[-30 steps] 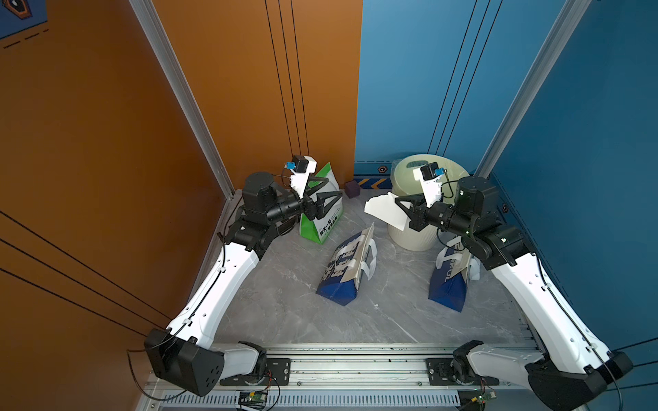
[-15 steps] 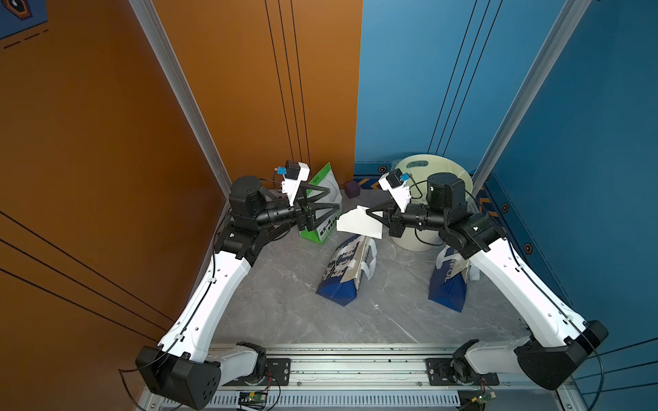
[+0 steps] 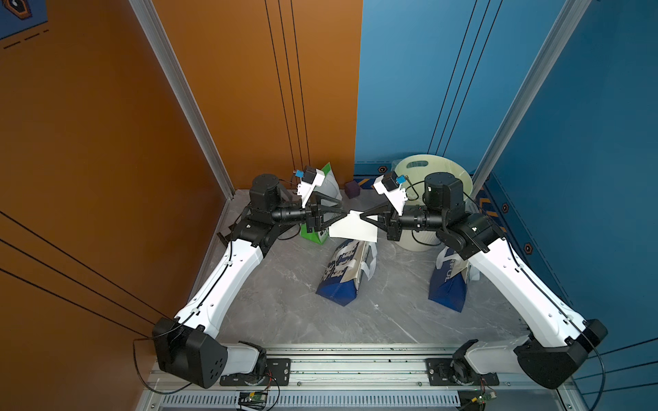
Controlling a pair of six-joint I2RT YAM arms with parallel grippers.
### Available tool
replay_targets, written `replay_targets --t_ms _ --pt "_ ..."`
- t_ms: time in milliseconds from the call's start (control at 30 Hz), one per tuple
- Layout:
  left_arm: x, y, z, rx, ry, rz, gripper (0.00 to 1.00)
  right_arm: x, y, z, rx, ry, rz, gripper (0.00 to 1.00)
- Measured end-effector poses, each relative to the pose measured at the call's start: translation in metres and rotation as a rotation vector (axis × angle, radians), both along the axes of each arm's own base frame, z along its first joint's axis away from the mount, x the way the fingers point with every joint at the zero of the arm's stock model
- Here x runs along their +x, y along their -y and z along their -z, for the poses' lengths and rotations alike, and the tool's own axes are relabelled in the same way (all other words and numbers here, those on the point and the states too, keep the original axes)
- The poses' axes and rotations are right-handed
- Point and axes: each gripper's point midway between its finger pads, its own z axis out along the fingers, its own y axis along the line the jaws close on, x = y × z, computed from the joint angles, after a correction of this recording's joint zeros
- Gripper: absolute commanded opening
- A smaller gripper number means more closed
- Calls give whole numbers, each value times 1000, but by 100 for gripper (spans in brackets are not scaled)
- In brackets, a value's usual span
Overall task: Shred takeout receipts and throw away
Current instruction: Shred the takeout receipt.
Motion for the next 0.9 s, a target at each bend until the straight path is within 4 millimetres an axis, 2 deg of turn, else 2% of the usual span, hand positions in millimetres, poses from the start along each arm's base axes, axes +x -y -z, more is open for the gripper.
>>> replay_targets --t_ms 300,567,700,733,767,900 --pt "-6 3 11 4 -31 43 39 7 1 -6 13 28 32 0" --pt "-8 5 18 11 -40 52 3 9 4 -15 30 52 61 0" --pt "-7 5 18 15 -17 46 0 9 7 -12 24 54 78 0" --pt "-6 5 19 16 -9 41 0 8 7 -11 23 54 80 10" --pt "-5 6 19 20 6 32 0 9 8 -11 19 55 87 28" --pt "1 7 25 88 104 -50 0 14 15 -10 -2 71 137 61"
